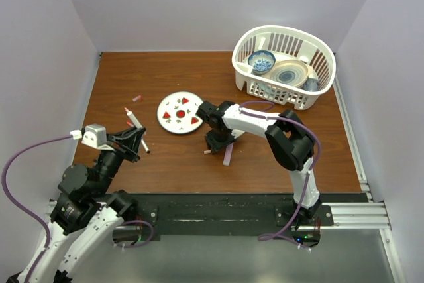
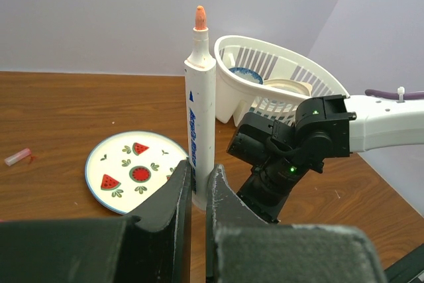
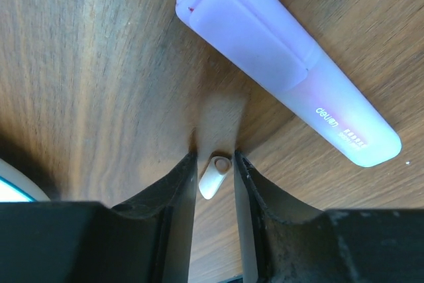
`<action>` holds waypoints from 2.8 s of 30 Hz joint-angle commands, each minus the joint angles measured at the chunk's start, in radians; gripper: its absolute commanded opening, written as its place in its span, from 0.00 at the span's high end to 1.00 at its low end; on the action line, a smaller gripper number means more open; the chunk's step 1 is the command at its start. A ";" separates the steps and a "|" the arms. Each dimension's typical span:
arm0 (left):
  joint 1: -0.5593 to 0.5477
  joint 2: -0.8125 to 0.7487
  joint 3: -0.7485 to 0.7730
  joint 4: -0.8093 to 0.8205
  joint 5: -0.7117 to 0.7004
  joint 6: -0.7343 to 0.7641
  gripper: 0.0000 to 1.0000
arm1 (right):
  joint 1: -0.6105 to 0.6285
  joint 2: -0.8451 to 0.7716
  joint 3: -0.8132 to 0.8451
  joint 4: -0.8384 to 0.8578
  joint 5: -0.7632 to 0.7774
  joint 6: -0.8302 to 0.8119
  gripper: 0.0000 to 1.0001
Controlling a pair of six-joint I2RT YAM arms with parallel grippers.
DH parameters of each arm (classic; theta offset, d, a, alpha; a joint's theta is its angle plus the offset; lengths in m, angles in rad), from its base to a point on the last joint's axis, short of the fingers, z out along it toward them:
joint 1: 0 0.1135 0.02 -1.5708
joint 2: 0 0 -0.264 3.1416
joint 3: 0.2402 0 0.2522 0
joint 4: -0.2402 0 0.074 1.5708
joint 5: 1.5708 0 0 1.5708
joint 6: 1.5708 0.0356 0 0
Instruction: Insert the pens into the pen caps
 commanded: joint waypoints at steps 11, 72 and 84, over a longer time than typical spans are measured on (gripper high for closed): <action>0.007 -0.026 -0.005 0.023 -0.004 -0.004 1.00 | 0.030 0.046 0.017 -0.009 0.022 0.036 0.87; 0.005 0.488 -0.191 0.418 0.828 -0.291 1.00 | 0.051 -0.880 -0.462 0.859 0.080 -1.087 1.00; 0.005 0.531 -0.212 0.489 0.866 -0.324 1.00 | 0.053 -0.920 -0.543 1.098 -0.105 -1.110 1.00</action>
